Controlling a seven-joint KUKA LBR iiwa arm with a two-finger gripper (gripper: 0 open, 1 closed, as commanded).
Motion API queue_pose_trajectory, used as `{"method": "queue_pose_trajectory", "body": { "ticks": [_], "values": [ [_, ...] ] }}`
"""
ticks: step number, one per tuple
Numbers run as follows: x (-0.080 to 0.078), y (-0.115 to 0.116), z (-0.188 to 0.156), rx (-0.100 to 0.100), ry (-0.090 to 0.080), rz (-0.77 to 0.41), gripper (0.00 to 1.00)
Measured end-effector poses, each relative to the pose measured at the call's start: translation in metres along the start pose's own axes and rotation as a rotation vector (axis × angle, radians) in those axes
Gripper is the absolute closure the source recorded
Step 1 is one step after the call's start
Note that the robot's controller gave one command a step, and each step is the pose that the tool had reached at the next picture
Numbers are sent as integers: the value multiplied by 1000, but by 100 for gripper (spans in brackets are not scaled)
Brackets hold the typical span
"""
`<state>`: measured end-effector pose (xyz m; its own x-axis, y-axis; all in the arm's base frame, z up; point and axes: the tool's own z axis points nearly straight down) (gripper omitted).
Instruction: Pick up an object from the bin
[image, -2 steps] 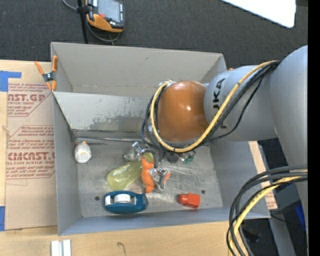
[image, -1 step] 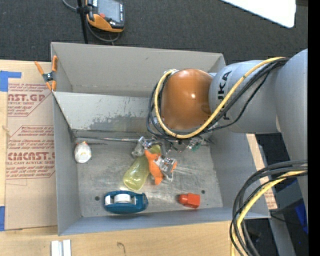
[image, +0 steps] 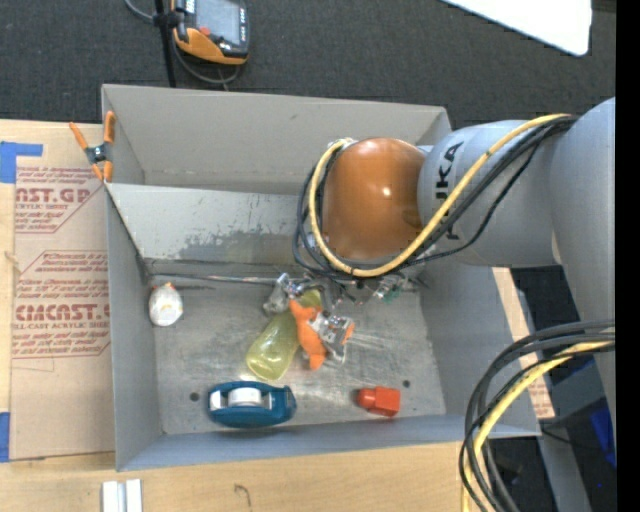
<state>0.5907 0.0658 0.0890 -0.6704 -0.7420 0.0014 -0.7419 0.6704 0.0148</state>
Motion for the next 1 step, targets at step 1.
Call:
{"method": "queue_pose_trajectory", "body": {
  "ticks": [1],
  "values": [
    [6, 6, 0, 11, -17, -137, 100]
  ]
}}
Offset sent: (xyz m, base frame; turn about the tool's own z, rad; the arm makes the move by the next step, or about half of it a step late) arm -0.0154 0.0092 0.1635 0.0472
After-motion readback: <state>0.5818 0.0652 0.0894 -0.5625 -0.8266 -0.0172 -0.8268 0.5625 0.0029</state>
